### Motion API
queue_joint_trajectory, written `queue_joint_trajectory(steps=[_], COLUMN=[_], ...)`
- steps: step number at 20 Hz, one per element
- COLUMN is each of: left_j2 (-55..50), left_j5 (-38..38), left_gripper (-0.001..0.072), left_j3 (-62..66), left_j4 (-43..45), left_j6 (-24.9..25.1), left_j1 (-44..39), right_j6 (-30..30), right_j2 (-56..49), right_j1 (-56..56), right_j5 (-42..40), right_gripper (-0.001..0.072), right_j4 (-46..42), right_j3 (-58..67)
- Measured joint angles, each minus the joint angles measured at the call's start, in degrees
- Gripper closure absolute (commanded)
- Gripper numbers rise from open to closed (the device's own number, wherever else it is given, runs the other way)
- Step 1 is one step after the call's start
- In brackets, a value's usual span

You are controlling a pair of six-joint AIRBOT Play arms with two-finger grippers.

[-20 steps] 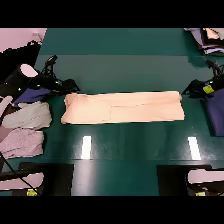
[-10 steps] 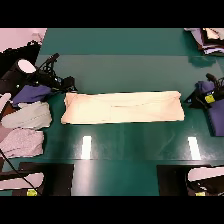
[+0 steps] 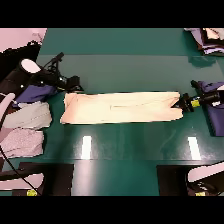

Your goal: Fold the shirts.

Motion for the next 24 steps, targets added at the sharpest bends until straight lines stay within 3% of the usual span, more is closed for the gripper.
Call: queue_joint_trajectory(steps=[6, 13, 18, 24], left_j2=[-7.02, -21.07, -26.03, -28.33], left_j5=[4.7, 5.68, 7.02, 8.83], left_gripper=[0.0685, 0.0685, 0.0685, 0.0685], left_j3=[5.07, 17.88, 20.63, 21.57], left_j4=[-0.35, -0.52, -1.01, -1.68], left_j6=[-0.22, -3.04, -4.5, -4.94], left_j1=[-12.35, -24.3, -29.18, -30.21], right_j6=[-1.66, 7.89, 13.44, 15.45], right_j2=[9.01, 21.4, 23.74, 24.24], right_j1=[1.55, 7.37, 15.37, 25.22], right_j5=[0.74, 5.6, 6.88, 5.33], right_gripper=[0.0698, 0.0699, 0.0699, 0.0698], right_j4=[0.0, 0.63, 0.79, 0.83], right_j3=[0.35, 11.8, 20.65, 26.34])
